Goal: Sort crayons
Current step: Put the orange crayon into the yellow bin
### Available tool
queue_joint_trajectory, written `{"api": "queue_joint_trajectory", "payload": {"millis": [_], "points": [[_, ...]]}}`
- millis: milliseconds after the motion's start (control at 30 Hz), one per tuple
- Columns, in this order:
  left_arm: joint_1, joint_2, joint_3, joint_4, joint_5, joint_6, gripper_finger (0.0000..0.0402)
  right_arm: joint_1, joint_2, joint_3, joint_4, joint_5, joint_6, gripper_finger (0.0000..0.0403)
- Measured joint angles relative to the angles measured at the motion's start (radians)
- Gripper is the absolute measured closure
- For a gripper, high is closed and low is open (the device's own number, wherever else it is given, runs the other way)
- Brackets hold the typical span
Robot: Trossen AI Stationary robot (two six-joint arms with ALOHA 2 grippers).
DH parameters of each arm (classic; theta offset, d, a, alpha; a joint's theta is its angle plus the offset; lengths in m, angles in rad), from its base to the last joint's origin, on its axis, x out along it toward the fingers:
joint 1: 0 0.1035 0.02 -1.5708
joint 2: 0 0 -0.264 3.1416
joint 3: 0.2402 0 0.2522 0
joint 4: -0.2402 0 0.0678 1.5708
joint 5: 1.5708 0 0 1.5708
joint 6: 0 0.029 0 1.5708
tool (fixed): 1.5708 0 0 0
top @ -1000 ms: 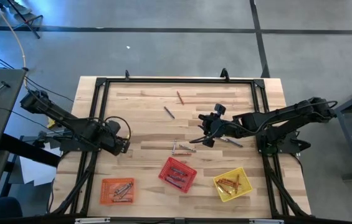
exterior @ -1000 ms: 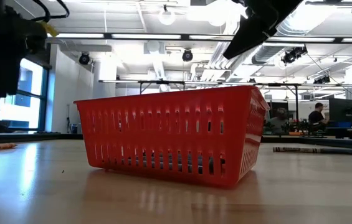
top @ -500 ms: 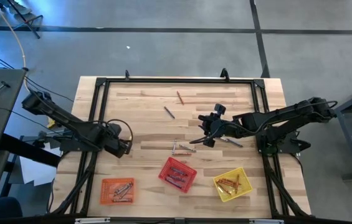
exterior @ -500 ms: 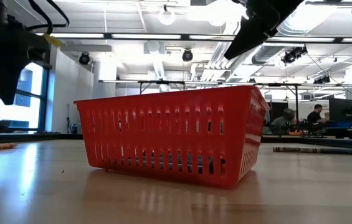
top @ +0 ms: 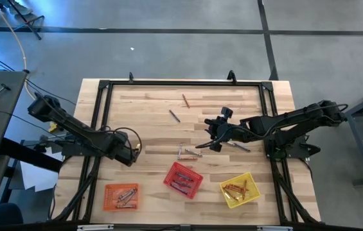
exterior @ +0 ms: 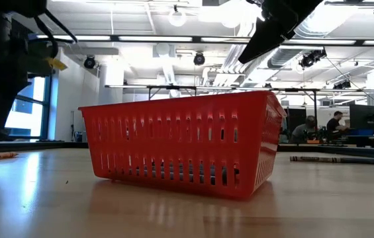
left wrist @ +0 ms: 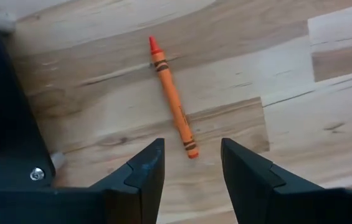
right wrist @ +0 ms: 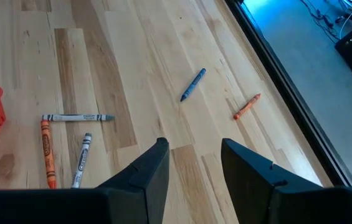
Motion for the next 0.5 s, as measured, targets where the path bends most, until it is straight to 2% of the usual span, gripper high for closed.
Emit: {"api": "queue_joint_trajectory", "payload": {"millis": [500], "points": [[0.0, 0.124, 0.001, 0.073, 0.055, -0.034, 0.0256, 0.0, 0.0, 0.0, -0.026, 0.0, -0.005, 0.0264]]}}
